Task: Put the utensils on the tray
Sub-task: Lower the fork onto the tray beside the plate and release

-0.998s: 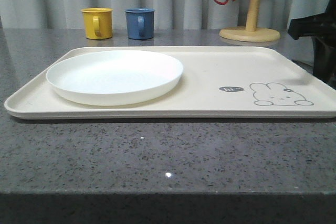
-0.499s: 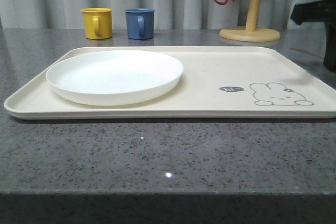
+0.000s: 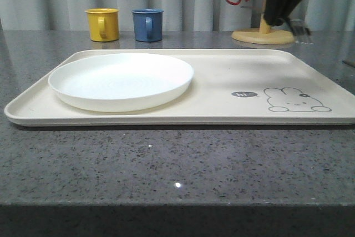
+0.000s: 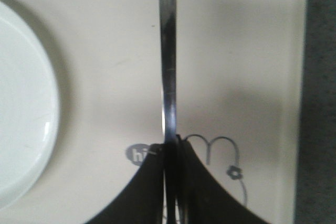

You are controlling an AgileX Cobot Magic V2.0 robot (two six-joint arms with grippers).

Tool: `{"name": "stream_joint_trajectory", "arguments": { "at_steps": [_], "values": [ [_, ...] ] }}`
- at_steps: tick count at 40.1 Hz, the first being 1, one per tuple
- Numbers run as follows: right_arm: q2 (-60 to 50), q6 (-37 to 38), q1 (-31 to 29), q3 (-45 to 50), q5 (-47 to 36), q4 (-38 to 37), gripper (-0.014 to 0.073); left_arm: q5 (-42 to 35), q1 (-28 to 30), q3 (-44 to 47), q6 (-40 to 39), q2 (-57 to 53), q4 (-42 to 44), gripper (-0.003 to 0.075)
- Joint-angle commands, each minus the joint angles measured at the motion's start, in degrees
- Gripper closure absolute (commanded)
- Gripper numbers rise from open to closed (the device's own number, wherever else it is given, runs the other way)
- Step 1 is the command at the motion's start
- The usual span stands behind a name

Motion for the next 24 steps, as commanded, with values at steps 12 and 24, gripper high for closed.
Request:
{"name": "stream_joint_trajectory", "arguments": {
  "at_steps": [12, 24],
  "values": [
    [7.3, 4.0, 2.3, -4.3, -3.0, 3.3, 0.0628, -4.6, 0.1, -1.5, -0.5, 0.8, -0.3, 0.0738],
    [10.4, 4.0, 2.3, -4.3, -3.7, 5.1, 0.0624, -4.6, 0.1, -1.5, -0.5, 0.8, -0.3, 0.0738]
  ]
}}
